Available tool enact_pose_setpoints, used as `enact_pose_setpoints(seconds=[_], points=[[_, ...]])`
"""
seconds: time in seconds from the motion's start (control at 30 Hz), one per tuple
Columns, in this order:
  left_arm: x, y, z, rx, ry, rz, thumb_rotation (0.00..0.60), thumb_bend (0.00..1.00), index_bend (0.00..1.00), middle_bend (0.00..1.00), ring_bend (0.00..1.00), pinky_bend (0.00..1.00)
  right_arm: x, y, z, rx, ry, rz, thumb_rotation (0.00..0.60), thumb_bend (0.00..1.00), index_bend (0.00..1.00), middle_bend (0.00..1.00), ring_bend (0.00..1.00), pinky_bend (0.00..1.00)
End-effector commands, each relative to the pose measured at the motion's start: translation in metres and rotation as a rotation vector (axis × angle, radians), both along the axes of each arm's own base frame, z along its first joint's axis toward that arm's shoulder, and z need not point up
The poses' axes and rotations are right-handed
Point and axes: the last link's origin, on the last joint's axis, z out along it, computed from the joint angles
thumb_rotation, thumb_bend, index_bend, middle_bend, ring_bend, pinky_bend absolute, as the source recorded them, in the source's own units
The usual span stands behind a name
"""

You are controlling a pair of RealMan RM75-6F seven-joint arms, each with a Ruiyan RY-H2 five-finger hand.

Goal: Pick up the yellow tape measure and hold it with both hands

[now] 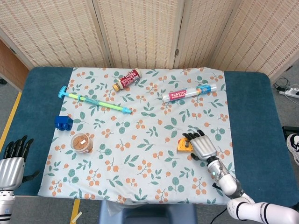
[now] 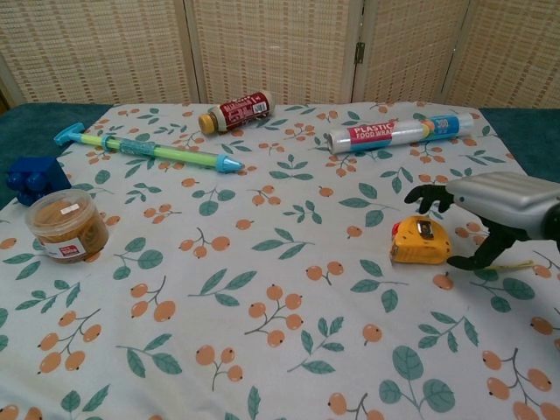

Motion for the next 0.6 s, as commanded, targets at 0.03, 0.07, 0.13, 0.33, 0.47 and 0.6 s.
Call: enact_pose_setpoints(seconds=[0.03, 0.07, 0.13, 0.33, 0.47, 0.6], points=[[-0.001, 0.0, 0.0, -0.001, -0.002, 0.004, 0.6, 0.16, 0.05, 0.0, 0.01, 0.0, 0.001, -0.001, -0.002, 0.002, 0.005, 0.002, 0.6, 0.35, 0.16, 0.24, 0.23, 0.12], [-0.002, 0.0, 0.0, -0.002, -0.002, 0.006, 0.6, 0.15, 0.05, 0.0, 0.01, 0.0, 0.002, -0.002, -0.003, 0.002, 0.007, 0.001, 0.6, 0.35, 0.16, 0.24, 0.23, 0.12], [-0.003, -0.001, 0.0, -0.004, -0.001, 0.011, 0.6, 0.15, 0.05, 0.0, 0.01, 0.0, 0.002, -0.003, -0.005, 0.004, 0.014, -0.001, 0.6, 0.35, 0.16, 0.24, 0.23, 0.12], [-0.005, 0.0, 0.0, -0.008, -0.006, 0.017, 0.6, 0.15, 0.04, 0.0, 0.01, 0.0, 0.004, -0.005, -0.013, 0.02, 0.021, -0.003, 0.6, 0.35, 0.19, 0.26, 0.24, 0.12], [-0.007, -0.001, 0.0, -0.008, -0.007, 0.019, 0.6, 0.16, 0.04, 0.0, 0.01, 0.0, 0.006, -0.006, -0.017, 0.021, 0.023, 0.002, 0.6, 0.35, 0.21, 0.27, 0.25, 0.12], [-0.008, -0.001, 0.0, -0.008, -0.007, 0.02, 0.6, 0.16, 0.04, 0.0, 0.01, 0.0, 0.005, -0.009, -0.019, 0.021, 0.033, 0.0, 0.6, 0.35, 0.26, 0.29, 0.26, 0.12]])
